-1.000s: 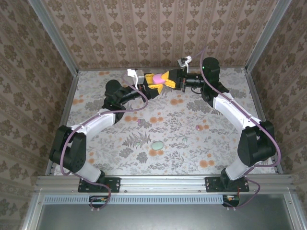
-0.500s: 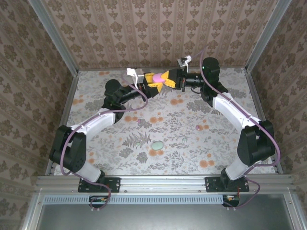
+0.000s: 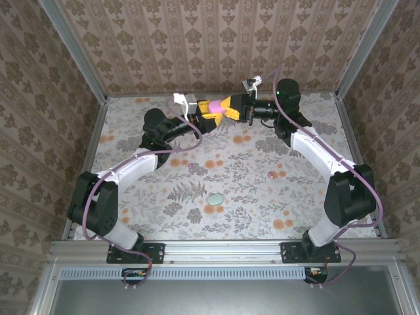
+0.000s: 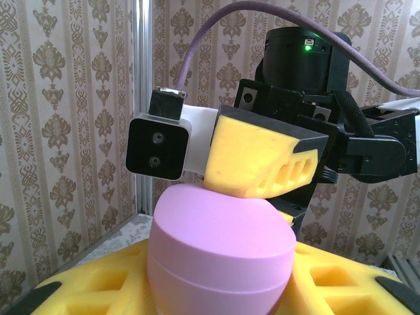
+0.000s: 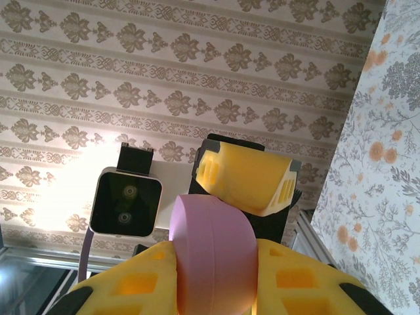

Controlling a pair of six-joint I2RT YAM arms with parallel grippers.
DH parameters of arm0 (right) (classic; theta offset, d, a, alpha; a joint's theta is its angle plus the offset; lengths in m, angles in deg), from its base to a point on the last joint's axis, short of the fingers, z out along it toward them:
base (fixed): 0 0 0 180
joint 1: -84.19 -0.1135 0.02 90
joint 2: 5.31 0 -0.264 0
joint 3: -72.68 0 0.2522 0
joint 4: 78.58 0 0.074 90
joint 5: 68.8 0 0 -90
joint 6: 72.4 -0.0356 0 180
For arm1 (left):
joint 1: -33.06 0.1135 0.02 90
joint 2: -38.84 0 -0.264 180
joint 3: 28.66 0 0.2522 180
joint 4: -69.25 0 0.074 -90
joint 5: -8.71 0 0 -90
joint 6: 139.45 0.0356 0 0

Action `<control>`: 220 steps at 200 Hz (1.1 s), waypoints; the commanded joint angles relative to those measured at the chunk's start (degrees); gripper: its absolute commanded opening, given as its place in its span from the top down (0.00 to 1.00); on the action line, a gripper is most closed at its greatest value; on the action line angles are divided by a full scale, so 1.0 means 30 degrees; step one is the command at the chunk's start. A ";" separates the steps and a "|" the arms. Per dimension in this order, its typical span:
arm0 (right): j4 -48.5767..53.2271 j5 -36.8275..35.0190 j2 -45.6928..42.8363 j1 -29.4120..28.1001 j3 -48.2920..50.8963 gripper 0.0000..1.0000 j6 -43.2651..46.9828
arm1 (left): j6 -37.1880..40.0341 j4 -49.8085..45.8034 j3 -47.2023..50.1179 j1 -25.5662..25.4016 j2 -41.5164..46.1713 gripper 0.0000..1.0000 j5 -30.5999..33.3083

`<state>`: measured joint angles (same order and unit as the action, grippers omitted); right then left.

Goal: Insert wireless bluetooth earbuds into charging case

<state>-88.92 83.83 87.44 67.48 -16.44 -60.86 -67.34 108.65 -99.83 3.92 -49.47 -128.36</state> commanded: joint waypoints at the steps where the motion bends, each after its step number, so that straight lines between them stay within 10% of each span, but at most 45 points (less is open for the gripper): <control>1: -0.0701 -0.0047 0.0085 -0.0132 0.0186 0.80 -0.0186 | 0.0200 0.0373 -0.0510 -0.0099 -0.0142 0.62 -0.0723; 87: 0.4033 -0.1450 -0.1124 0.0423 -0.0583 0.39 0.4296 | -0.0161 0.0815 -0.0275 -0.0136 -0.0121 0.67 -0.0413; 220: 1.3659 -0.4237 -0.3543 -0.0175 -0.2020 0.39 1.9725 | -0.1602 0.2050 0.0287 -0.0183 -0.0238 0.68 -0.0512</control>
<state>-55.19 72.11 75.61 68.23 -20.00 -9.74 -69.65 110.42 -99.07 3.79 -49.74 -128.84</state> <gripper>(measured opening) 0.607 0.359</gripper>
